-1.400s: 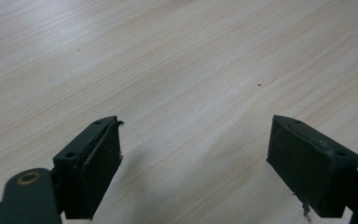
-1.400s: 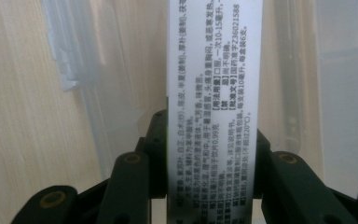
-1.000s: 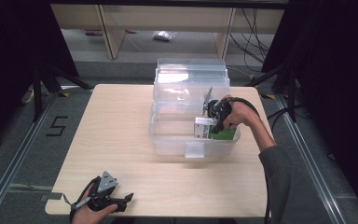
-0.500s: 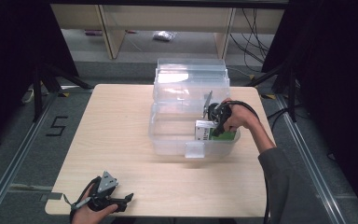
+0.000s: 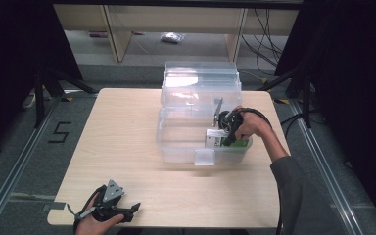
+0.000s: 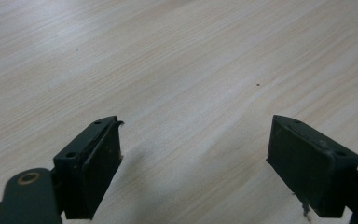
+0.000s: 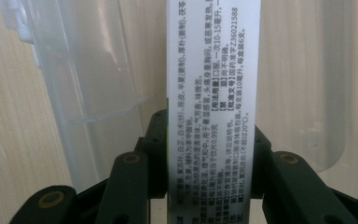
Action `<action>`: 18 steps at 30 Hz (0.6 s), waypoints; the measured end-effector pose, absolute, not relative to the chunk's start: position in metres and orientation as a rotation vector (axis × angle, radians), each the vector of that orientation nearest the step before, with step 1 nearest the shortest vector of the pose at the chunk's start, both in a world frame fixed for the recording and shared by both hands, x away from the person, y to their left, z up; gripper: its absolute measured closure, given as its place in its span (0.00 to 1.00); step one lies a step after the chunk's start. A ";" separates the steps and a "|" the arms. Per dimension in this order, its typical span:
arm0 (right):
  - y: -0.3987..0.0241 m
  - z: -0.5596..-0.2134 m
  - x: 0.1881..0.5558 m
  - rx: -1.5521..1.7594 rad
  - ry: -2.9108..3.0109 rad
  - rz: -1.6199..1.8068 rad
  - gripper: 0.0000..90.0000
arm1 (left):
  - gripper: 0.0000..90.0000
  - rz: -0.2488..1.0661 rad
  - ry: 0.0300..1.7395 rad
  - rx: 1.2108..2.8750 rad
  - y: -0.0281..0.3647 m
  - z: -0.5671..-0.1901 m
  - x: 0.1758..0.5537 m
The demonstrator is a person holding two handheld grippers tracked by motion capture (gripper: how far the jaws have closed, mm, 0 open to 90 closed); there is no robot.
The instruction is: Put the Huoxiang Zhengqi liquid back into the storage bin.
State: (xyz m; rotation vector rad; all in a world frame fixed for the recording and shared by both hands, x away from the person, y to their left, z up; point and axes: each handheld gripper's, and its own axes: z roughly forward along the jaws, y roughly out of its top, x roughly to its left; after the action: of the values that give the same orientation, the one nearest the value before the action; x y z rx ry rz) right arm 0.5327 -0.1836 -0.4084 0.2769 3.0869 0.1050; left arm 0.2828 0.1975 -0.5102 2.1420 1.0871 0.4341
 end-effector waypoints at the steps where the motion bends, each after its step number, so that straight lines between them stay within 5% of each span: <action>1: -0.184 -0.409 0.533 0.290 3.080 0.102 0.71 | 0.19 0.434 1.087 2.142 0.198 -0.510 0.283; 18: -0.182 -0.415 0.533 0.329 3.091 0.046 0.68 | 0.19 0.436 1.084 2.141 0.197 -0.510 0.282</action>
State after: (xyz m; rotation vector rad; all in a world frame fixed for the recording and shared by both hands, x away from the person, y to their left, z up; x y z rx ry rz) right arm 0.5333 -0.1818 -0.4149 0.3289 3.0913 0.0465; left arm 0.2825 0.1971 -0.5099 2.1409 1.0845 0.4365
